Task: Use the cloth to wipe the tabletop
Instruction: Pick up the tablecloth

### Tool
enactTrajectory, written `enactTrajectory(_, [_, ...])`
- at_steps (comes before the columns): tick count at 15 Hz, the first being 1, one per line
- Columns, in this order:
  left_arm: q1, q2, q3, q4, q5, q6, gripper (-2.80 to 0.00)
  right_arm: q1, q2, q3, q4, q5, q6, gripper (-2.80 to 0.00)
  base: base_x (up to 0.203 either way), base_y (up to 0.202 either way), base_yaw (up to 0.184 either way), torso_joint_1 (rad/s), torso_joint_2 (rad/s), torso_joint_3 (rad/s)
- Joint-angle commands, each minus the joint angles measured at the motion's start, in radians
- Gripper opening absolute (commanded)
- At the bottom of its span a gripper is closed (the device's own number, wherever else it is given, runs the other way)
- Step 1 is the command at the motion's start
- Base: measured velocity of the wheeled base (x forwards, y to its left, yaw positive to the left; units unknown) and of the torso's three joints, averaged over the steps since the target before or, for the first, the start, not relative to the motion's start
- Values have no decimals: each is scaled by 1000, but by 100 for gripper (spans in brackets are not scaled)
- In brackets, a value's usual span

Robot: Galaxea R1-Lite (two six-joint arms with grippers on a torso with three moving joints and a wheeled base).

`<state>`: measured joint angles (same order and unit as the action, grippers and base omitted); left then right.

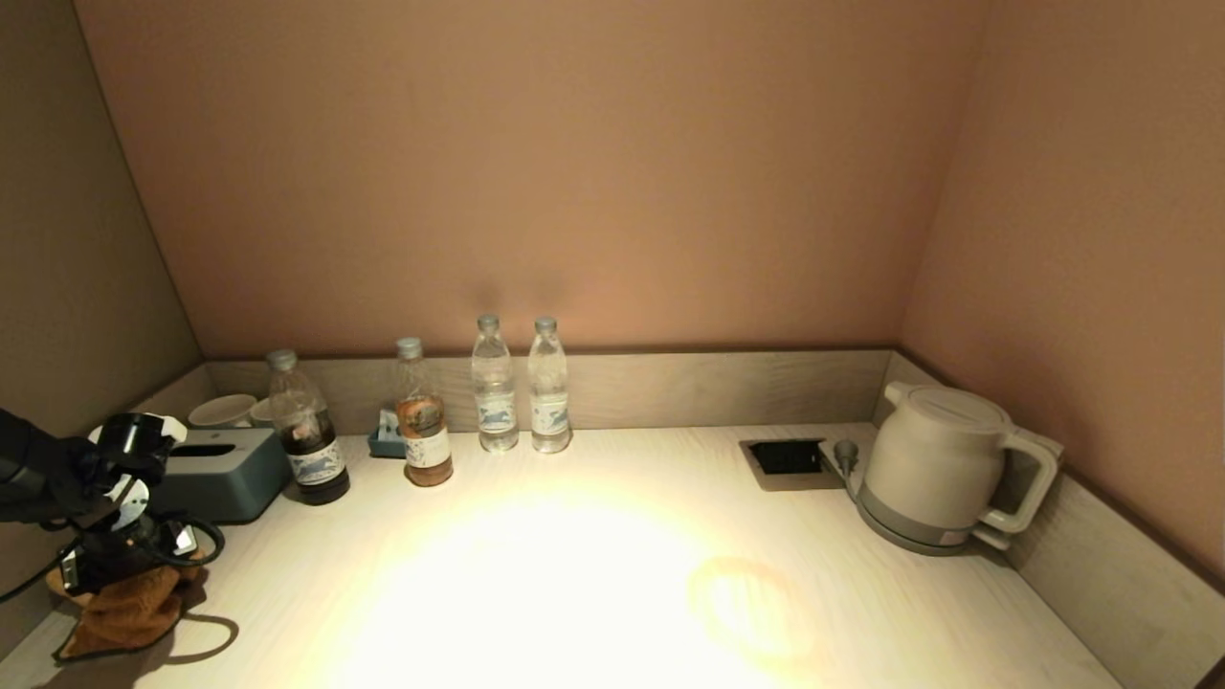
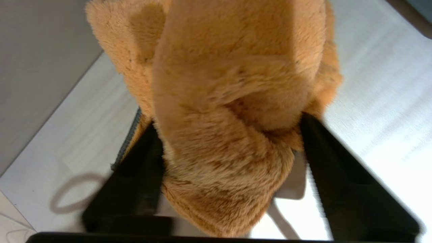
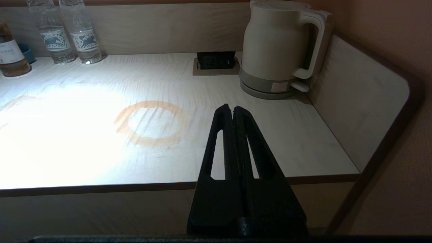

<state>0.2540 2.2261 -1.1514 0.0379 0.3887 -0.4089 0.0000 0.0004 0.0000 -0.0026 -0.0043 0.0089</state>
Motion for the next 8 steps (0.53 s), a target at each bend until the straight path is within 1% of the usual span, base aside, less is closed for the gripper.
enactTrajectory(1, [-3, -25, 10, 1, -10, -2, -280, 0, 0, 0, 0, 0, 0, -280, 0, 0, 0, 0, 0, 0])
enactTrajectory(3, [-4, -63, 24, 4, -59, 1, -280, 0, 0, 0, 0, 0, 0, -280, 0, 0, 0, 0, 0, 0])
enactTrajectory(5, [-4, -48, 22, 1, -59, 13, -280, 0, 0, 0, 0, 0, 0, -280, 0, 0, 0, 0, 0, 0])
enactTrajectory(8, [-8, -63, 22, 0, -62, 12, -280, 0, 0, 0, 0, -1, 0, -280, 0, 0, 0, 0, 0, 0])
